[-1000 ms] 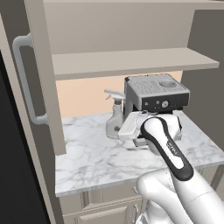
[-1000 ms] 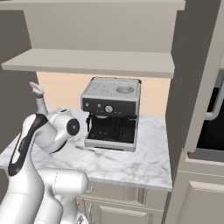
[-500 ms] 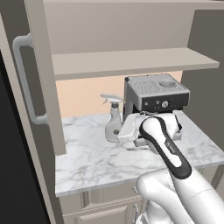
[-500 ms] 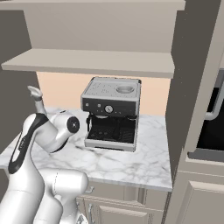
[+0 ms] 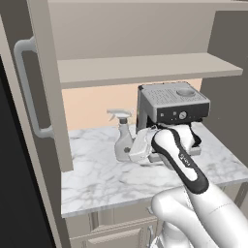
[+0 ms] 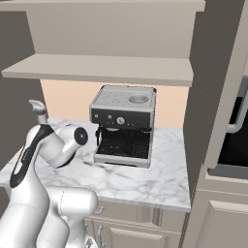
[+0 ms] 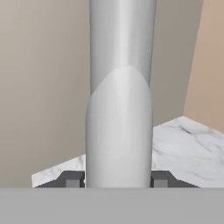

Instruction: Move the cutting board and knife to the sink. Then move spray from the cabinet to the counter.

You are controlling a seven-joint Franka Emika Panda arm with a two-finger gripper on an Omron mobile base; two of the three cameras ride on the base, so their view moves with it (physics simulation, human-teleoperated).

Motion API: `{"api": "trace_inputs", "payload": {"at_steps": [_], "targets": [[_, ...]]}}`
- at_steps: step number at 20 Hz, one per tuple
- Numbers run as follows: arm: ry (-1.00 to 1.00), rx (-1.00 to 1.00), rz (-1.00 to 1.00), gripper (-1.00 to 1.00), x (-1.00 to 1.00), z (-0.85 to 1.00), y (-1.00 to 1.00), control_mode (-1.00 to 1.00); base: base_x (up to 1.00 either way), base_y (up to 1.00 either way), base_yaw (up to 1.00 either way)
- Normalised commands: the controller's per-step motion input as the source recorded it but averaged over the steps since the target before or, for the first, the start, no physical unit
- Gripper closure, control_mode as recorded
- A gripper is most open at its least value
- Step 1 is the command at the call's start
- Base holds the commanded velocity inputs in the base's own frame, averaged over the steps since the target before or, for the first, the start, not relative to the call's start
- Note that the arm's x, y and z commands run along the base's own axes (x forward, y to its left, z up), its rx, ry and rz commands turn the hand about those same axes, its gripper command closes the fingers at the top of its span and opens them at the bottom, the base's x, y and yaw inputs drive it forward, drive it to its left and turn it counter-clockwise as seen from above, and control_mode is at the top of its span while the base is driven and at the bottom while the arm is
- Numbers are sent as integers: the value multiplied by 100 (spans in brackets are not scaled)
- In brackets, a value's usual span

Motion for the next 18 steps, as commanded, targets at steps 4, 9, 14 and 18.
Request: {"api": "trace_inputs", "payload": {"at_steps": [4, 9, 14, 18], "targets": [[0, 0, 0, 100, -4, -49, 20, -100, 0, 0, 0], [0, 0, -4, 100, -1, -48, 23, -100, 0, 0, 0], [-1, 0, -9, 100, 0, -51, 7, -100, 0, 0, 0], [-3, 0, -6, 100, 0, -50, 0, -100, 0, 0, 0]]}}
